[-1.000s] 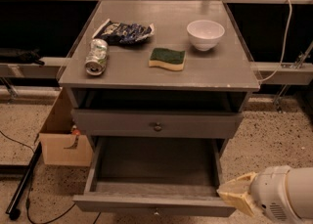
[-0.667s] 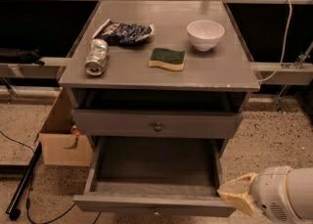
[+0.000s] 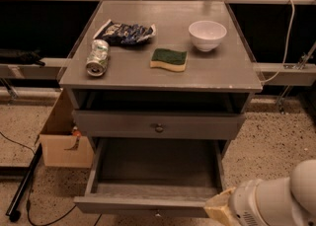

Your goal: Close middle drawer

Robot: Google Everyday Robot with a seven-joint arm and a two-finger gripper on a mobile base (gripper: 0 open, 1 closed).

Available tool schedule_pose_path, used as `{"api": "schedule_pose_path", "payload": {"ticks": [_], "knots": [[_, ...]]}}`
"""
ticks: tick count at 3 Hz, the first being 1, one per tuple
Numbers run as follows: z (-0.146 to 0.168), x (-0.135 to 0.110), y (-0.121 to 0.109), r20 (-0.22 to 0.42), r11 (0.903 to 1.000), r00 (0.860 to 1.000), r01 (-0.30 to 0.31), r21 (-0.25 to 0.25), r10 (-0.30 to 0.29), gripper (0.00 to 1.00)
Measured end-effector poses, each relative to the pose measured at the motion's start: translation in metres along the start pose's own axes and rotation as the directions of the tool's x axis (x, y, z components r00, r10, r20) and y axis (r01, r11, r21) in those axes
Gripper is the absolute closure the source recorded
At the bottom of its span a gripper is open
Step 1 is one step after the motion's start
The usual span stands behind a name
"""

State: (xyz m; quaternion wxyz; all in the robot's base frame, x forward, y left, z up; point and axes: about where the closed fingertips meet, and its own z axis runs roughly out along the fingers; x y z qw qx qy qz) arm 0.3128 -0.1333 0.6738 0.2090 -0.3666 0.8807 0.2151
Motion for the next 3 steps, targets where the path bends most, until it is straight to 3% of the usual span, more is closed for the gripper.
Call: {"api": "schedule_pose_path", "payload": {"ticks": [2, 3], "knots": [[0.044, 0.027, -0.005, -0.067, 0.9983, 0.996, -0.055, -0.022, 0.053, 1.0], [0.045, 0.028, -0.005, -0.067, 0.9982, 0.996, -0.056, -0.021, 0.055, 1.0]]}}
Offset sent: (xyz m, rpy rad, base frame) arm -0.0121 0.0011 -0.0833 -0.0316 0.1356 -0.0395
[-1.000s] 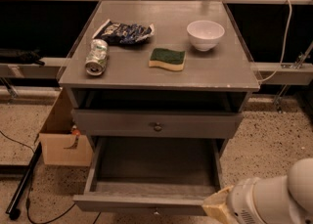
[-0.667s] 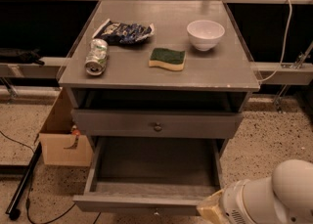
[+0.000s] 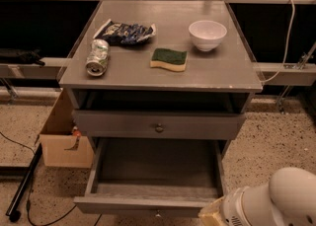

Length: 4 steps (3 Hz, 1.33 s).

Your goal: Close middle drawer

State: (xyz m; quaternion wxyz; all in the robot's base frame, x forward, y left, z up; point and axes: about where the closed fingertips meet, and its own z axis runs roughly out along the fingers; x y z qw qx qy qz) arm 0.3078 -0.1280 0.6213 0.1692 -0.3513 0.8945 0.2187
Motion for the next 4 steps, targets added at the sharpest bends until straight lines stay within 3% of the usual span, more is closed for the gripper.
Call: {"api": "schedule_pose_path", "payload": {"ticks": [1, 2, 3, 4], "knots": [[0.001, 0.0, 0.0, 0.011, 0.9999, 1.0, -0.016, 0.003, 0.016, 1.0], [0.033, 0.012, 0.004, 0.036, 0.993, 0.993, -0.11, -0.043, 0.111, 1.0], [0.07, 0.028, 0.012, 0.05, 0.9798, 0.981, -0.182, -0.083, 0.187, 1.0], [0.112, 0.026, -0.002, 0.031, 0.9691, 0.973, -0.225, -0.101, 0.229, 1.0]]}}
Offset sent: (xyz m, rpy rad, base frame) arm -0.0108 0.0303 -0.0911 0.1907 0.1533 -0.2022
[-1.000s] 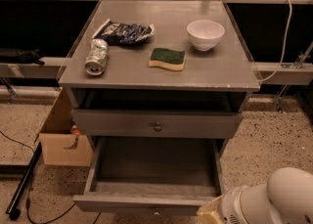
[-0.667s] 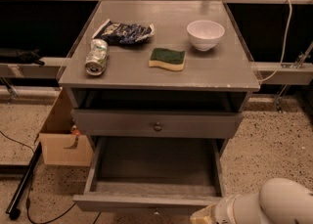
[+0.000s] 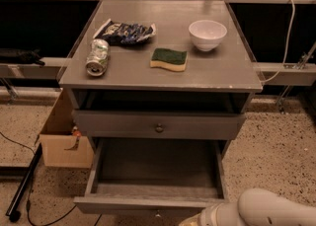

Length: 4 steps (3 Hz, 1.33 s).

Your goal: Close middle drawer

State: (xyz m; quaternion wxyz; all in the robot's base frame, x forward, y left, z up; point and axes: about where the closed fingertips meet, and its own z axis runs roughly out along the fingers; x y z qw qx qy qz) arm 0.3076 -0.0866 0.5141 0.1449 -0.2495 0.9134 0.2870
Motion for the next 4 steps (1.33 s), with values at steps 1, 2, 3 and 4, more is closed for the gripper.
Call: {"api": "schedule_pose_path", "payload": {"ticks": [1, 2, 3, 4], "knots": [[0.002, -0.001, -0.001, -0.007, 1.0, 1.0, 0.003, -0.002, -0.003, 1.0], [0.006, -0.004, -0.002, -0.012, 0.9996, 1.0, 0.013, 0.026, -0.013, 1.0], [0.012, -0.009, -0.014, -0.025, 0.9987, 1.0, 0.02, 0.047, -0.019, 1.0], [0.014, -0.01, -0.028, -0.031, 0.9977, 0.999, 0.024, 0.063, -0.022, 1.0]]}}
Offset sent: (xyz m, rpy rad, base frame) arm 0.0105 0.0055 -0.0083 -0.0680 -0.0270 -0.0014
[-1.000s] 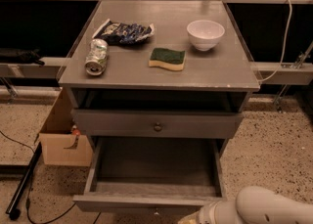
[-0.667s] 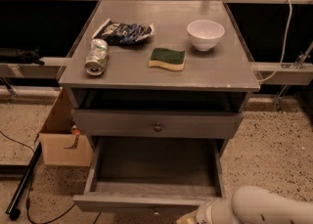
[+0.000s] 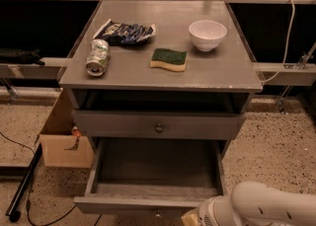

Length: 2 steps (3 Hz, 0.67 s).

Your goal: Close middle drawer

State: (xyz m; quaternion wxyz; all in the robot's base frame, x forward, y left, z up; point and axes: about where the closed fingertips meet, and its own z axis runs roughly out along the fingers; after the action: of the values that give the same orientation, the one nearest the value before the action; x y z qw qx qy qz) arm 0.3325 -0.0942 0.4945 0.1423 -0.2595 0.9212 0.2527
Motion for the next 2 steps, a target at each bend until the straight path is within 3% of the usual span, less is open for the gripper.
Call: {"api": "schedule_pose_path", "payload": {"ticks": [1, 2], "knots": [[0.0035, 0.0098, -0.0205, -0.002, 0.9994, 1.0, -0.013, 0.032, 0.013, 1.0], [0.0069, 0.0112, -0.0163, -0.01, 0.9994, 1.0, -0.002, 0.035, 0.002, 1.0]]}}
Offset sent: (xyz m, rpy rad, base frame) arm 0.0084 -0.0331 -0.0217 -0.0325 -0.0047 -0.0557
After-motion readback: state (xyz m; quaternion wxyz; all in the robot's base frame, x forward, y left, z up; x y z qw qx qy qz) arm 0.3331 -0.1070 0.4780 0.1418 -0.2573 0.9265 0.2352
